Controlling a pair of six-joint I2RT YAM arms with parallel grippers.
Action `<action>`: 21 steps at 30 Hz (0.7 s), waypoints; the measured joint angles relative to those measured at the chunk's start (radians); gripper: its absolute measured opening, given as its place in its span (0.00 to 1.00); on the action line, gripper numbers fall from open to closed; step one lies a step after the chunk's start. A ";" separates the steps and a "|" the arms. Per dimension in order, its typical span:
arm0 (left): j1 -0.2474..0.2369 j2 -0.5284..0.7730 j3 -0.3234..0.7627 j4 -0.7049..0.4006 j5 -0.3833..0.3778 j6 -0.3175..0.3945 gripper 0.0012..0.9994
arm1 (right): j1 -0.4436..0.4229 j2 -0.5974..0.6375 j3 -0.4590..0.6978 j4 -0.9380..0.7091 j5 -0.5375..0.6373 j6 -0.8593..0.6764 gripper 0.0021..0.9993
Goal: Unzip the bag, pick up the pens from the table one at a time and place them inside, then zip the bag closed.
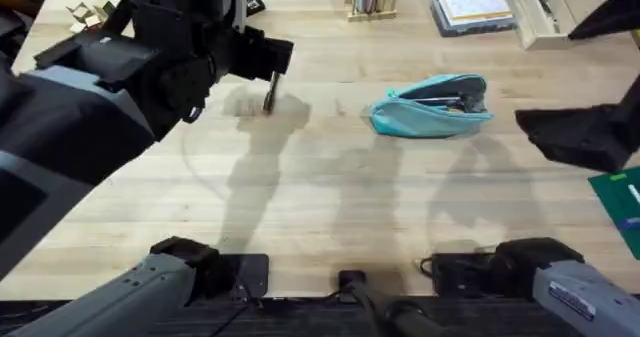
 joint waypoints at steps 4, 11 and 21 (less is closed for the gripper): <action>0.000 0.000 0.000 0.000 0.000 0.000 0.99 | 0.000 0.000 0.000 -0.030 0.000 0.004 1.00; 0.000 0.016 0.000 -0.019 0.016 -0.015 0.99 | 0.000 0.000 -0.001 -0.035 0.000 0.005 1.00; 0.021 0.191 0.121 -0.105 0.044 -0.041 0.99 | 0.000 0.000 -0.001 -0.035 0.000 0.005 1.00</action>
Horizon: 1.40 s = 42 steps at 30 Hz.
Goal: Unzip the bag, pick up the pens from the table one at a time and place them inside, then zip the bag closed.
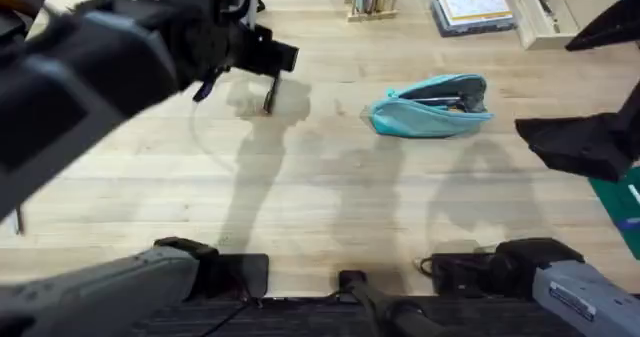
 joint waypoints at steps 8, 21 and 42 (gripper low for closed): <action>0.018 0.244 0.090 0.001 0.030 -0.004 0.99 | 0.000 0.000 0.000 0.000 0.000 0.000 1.00; 0.033 0.425 0.108 0.009 0.143 -0.091 0.99 | 0.000 0.000 0.000 0.000 0.000 0.000 1.00; 0.034 0.437 0.127 -0.024 0.164 -0.186 0.17 | 0.000 0.000 0.000 -0.020 0.000 0.000 1.00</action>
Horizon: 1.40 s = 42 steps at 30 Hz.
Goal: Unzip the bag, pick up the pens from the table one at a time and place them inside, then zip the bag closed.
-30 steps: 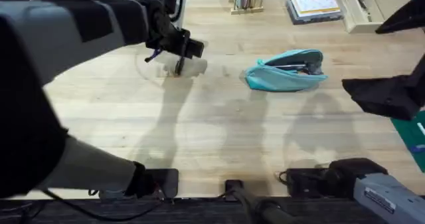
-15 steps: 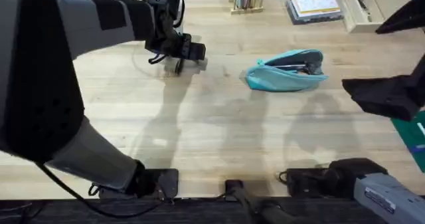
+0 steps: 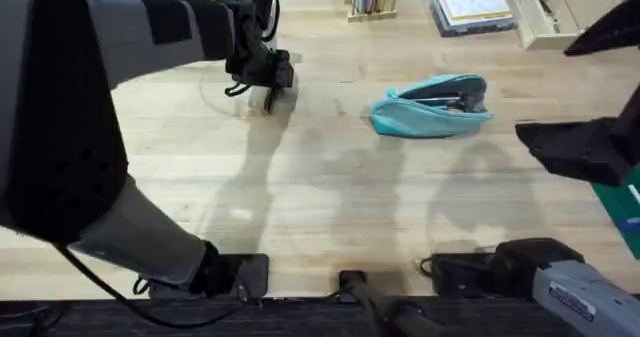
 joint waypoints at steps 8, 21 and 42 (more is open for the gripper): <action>-0.002 0.000 0.001 0.020 0.005 0.002 0.04 | 0.000 0.000 0.000 -0.006 0.000 0.003 1.00; -0.096 -0.073 0.005 0.016 -0.006 0.002 0.04 | 0.000 -0.002 0.000 -0.006 0.000 0.003 1.00; -0.442 -0.352 0.008 0.161 -0.006 -0.031 0.04 | 0.004 -0.136 -0.002 -0.053 0.000 0.024 1.00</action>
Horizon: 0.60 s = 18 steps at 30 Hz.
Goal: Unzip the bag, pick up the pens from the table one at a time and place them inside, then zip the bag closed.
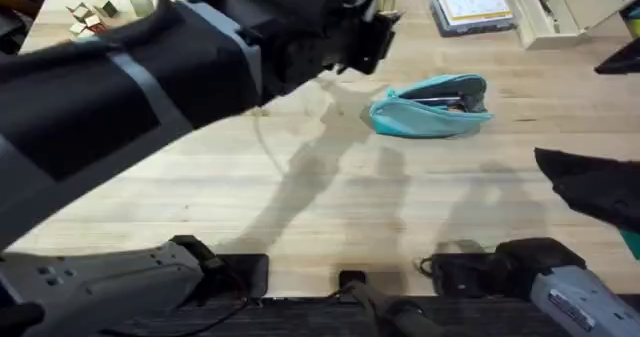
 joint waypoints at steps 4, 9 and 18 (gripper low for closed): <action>-0.056 0.000 0.000 0.071 0.000 -0.030 0.04 | 0.006 -0.028 0.000 -0.019 -0.001 0.009 1.00; -0.130 0.000 0.000 0.168 0.000 -0.050 0.04 | 0.009 -0.046 0.000 -0.025 0.000 0.017 1.00; -0.214 0.004 0.000 0.309 0.000 -0.061 0.04 | 0.049 -0.045 0.000 -0.025 -0.001 0.020 1.00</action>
